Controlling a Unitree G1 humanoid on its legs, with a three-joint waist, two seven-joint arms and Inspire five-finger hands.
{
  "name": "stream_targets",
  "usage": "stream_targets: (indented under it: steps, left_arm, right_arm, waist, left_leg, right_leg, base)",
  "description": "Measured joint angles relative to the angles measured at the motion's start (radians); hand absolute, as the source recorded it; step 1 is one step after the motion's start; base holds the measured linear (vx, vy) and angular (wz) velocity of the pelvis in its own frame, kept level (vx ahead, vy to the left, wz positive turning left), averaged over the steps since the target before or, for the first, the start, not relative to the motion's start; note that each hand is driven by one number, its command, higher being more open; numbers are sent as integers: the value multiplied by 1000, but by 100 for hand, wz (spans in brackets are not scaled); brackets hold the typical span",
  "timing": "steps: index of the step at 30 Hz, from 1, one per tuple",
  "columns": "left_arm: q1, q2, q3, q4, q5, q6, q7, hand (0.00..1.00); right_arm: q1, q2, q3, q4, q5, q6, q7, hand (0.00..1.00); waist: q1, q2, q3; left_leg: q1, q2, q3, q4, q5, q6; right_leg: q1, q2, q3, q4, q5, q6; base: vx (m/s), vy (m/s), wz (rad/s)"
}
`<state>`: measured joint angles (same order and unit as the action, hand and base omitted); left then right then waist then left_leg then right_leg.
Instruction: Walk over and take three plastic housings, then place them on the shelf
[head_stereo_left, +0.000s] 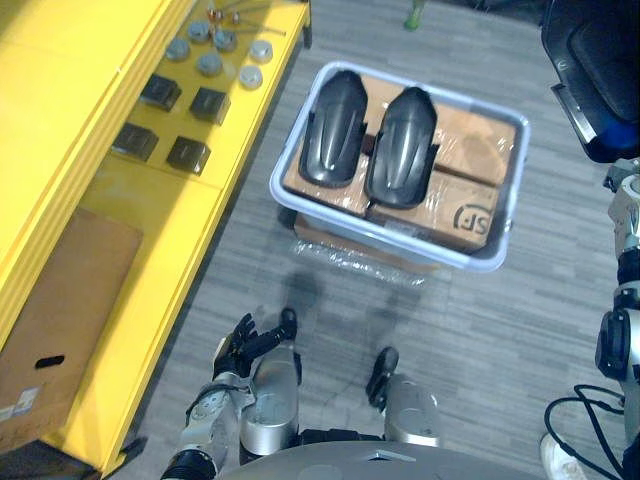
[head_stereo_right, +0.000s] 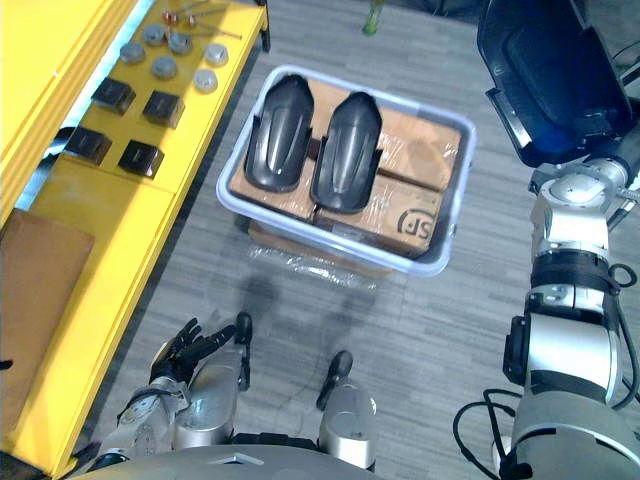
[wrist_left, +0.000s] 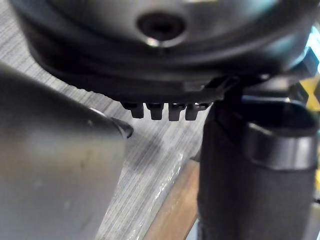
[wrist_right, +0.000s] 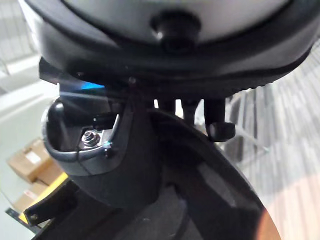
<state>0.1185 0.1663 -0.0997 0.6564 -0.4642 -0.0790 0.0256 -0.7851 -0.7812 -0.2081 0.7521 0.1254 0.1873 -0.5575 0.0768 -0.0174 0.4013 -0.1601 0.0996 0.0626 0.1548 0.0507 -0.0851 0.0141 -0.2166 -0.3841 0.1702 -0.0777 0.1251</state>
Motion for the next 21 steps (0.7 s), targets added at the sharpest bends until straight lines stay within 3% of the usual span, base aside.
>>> stream_targets:
  steps: [4,9,16,21]
  left_arm:
    - [33,-1,9,-42,8,13,-7,100]
    - [55,-10,38,-166,-81,37,-65,100]
    - [26,-43,-15,-489,-374,107,-256,100]
    - [-73,-51,-119,-539,-490,128,-316,100]
  right_arm:
    - [68,44,-40,-30,-1,-9,-18,0]
    - [167,89,-48,-230,-31,-23,-18,0]
    - [267,218,-24,-481,-199,-173,-12,0]
    - [325,303,46,-570,-213,-268,-8,0]
  waist:
    - [-1,-31,-76]
    - [-8,-32,-121]
    - [-25,-23,-197]
    - [-35,-17,-242]
  left_leg:
    - [49,-1,18,-30,0,0]
    - [100,-6,32,-111,4,-1]
    - [161,-20,47,-216,54,5]
    - [191,-20,76,-238,62,4]
  right_leg:
    - [64,11,1,-79,42,14]
    - [78,11,8,-104,53,16]
    - [96,6,7,-123,55,18]
    - [98,5,29,-123,55,18]
  base:
    - [107,5,-7]
    - [1,7,-7]
    - [-13,3,-2]
    - [-6,2,-16]
